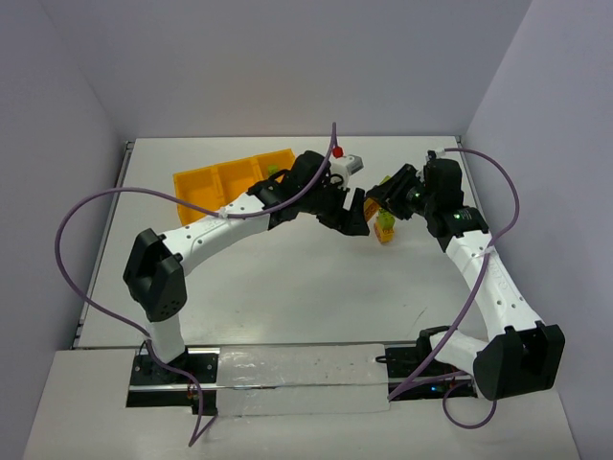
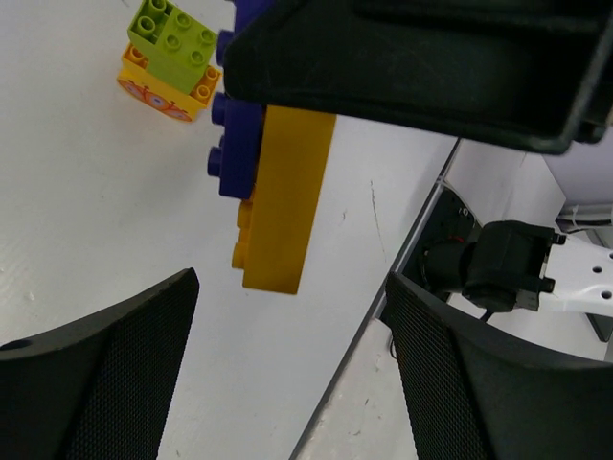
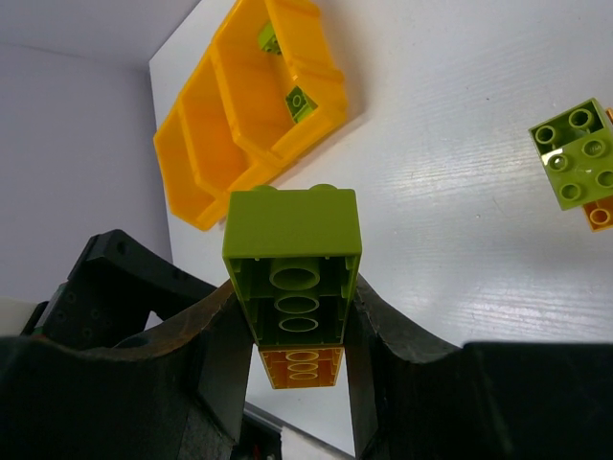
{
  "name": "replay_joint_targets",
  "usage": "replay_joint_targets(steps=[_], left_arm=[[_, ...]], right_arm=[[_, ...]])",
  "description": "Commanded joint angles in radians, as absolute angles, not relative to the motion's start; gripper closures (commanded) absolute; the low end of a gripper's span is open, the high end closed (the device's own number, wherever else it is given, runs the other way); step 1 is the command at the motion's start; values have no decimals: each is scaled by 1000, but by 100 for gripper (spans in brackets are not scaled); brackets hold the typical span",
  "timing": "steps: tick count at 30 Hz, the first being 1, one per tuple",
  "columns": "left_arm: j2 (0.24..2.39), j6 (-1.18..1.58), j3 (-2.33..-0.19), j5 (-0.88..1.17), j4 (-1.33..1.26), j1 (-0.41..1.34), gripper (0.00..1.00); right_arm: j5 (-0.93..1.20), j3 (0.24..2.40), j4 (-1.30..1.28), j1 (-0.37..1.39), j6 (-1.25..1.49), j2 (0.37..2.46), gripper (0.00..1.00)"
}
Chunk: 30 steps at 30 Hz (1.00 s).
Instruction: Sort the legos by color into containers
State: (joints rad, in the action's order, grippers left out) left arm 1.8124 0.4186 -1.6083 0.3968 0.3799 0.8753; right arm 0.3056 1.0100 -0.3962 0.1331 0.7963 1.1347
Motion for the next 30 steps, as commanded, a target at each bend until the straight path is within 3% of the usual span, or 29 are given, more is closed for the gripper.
replay_joint_targets(steps=[1,10,14,15,20,30], left_arm=[[1838,433,-1684,356,321,877,16],[1859,439,-1698,363,301,883,25],[1862,449,-1693,373,289,889,40],[1862,451,-1692,372,287,890,45],[1872,459,-1698,391,291,893,100],[1864,488,-1647,573,215,893,100]], right_arm=[[318,1055,-349,141,800,1124,100],[340,1049,-338,143,804,1127,100],[349,1046,-332,144,808,1129,100],[350,1046,-331,144,808,1129,100],[340,1045,-332,146,804,1124,100],[171,1038,-326,146,836,1103,100]])
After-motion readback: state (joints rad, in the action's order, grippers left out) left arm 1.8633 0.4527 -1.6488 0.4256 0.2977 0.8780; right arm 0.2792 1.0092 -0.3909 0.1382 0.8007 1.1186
